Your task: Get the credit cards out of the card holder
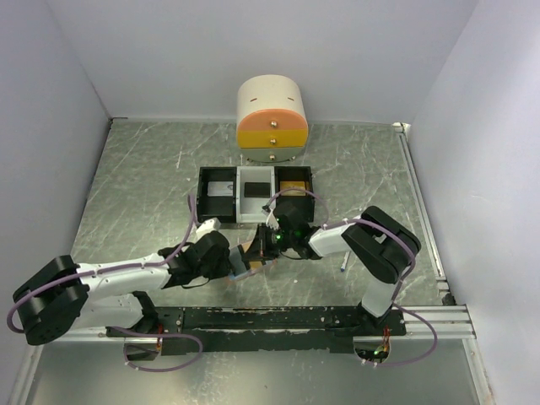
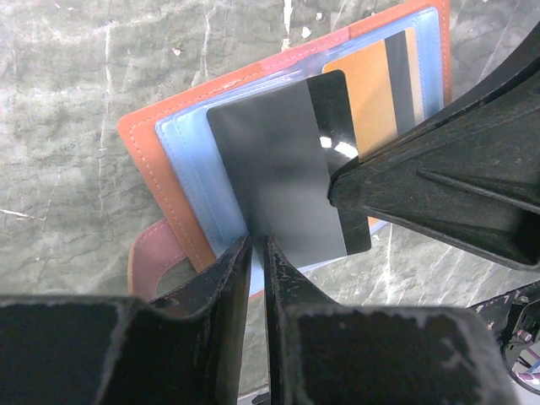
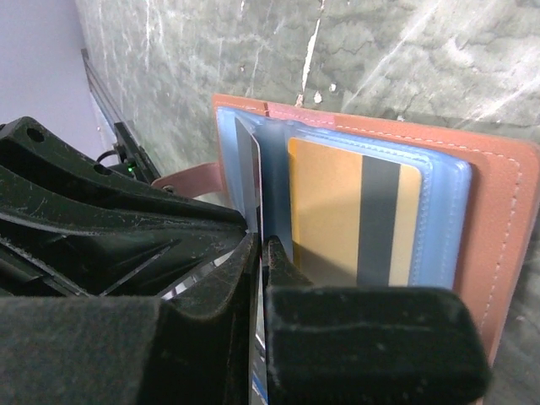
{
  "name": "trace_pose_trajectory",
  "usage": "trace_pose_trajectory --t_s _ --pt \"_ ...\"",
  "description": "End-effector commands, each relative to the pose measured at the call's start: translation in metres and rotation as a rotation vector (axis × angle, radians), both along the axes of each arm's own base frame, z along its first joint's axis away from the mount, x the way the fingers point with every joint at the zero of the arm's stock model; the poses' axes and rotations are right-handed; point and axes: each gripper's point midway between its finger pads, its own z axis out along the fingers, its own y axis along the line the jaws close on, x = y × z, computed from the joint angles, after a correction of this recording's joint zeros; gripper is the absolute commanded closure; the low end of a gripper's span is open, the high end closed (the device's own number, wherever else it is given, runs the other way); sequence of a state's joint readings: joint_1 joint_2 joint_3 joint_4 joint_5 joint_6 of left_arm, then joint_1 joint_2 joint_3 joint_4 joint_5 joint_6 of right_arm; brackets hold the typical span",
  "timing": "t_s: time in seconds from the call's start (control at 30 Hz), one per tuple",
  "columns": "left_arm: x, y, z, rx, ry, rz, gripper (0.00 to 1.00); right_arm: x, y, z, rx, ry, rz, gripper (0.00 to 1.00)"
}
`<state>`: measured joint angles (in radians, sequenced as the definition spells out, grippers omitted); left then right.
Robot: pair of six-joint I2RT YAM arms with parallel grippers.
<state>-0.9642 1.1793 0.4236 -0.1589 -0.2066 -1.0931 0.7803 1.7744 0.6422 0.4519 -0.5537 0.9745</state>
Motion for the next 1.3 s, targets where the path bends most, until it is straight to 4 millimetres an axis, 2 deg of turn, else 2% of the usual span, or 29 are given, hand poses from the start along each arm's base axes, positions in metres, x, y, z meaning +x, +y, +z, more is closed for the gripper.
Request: trace_pose_trajectory --t_s 0.0,0.43,0.7,0.8,0.9,1.13,1.27 --pt "-0.007 0.017 -0.009 0.062 0.015 0.011 0.77 0.004 -0.003 0.004 -0.023 -0.037 -0.014 0.98" --pt "-0.004 0.016 0.007 0.029 -0.017 0.023 0.75 0.003 -0.012 0.009 -0.017 -0.024 -0.104 1.00" --pt "0.000 -0.012 0.048 -0.111 -0.100 -0.087 0.69 -0.025 -0.016 -0.006 0.000 0.070 -0.155 1.00" --pt "-0.003 -0.024 0.059 -0.169 -0.121 -0.144 0.65 -0.027 -0.021 -0.006 0.023 0.085 -0.211 1.00" --pt "-0.006 -0.030 0.056 -0.188 -0.113 -0.171 0.64 -0.030 -0.020 -0.006 0.017 0.078 -0.227 1.00" --pt "-0.010 -0.025 0.023 -0.101 -0.023 -0.162 0.67 -0.030 -0.018 -0.010 0.013 0.083 -0.219 1.00" --pt "-0.007 -0.005 0.009 0.014 -0.011 -0.058 0.74 -0.028 -0.016 -0.007 0.022 0.068 -0.215 1.00"
